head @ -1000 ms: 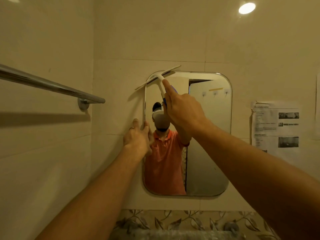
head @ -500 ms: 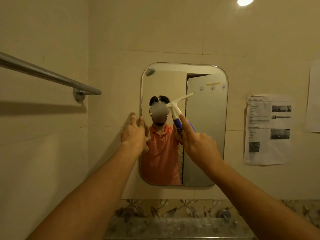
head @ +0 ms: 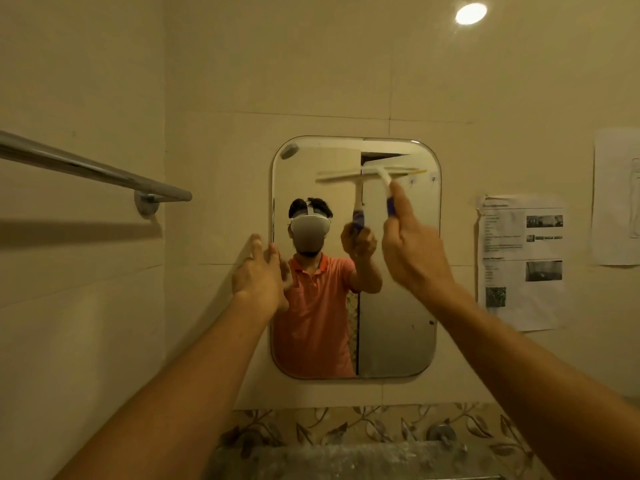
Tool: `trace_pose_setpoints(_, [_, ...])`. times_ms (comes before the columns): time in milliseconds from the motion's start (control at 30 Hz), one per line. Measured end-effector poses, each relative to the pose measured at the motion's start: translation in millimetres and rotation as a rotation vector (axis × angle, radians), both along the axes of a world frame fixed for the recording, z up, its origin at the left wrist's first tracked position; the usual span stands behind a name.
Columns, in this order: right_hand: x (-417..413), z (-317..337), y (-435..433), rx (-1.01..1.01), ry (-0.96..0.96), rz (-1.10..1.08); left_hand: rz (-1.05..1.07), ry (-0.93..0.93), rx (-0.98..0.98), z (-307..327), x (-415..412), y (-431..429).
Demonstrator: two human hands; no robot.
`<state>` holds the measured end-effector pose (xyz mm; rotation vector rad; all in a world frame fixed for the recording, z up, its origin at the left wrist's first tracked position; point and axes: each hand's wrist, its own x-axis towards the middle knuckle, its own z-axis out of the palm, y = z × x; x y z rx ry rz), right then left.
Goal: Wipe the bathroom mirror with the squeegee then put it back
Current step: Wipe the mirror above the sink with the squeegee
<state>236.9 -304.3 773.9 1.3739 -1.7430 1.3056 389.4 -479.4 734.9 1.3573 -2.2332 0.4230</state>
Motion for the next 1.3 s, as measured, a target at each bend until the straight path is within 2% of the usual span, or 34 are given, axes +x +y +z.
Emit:
trace_pose_setpoints(133, [-5, 45, -14, -0.018, -0.096, -0.061, -0.002, 0.007, 0.007, 0, 1, 0])
trace_pose_setpoints(267, [1, 51, -24, 0.01, -0.096, -0.102, 0.018, -0.012, -0.007, 0, -2, -2])
trace_pose_setpoints(400, [15, 21, -32, 0.03, -0.154, -0.092, 0.032, -0.021, -0.024, -1, -6, -3])
trace_pose_setpoints(667, [42, -85, -33, 0.111, -0.242, -0.028, 0.035, -0.029, -0.003, 3, -4, 1])
trace_pose_setpoints(767, [43, -100, -29, 0.143, -0.25, -0.027, 0.018, -0.031, 0.015, 5, 0, 2])
trace_pose_setpoints(900, [30, -66, -18, -0.003, -0.224, 0.049, 0.01, -0.02, 0.014, 6, 0, 2])
trace_pose_setpoints(1000, [6, -17, -7, -0.113, -0.244, 0.017, 0.024, -0.006, 0.002, 3, -1, 0])
trace_pose_setpoints(1167, [-26, 44, -4, -0.082, -0.27, -0.129, 0.032, -0.021, 0.007, 3, -4, -2])
trace_pose_setpoints(1300, [-29, 44, -13, -0.061, -0.296, -0.176, 0.043, -0.042, 0.005, 3, -6, -3])
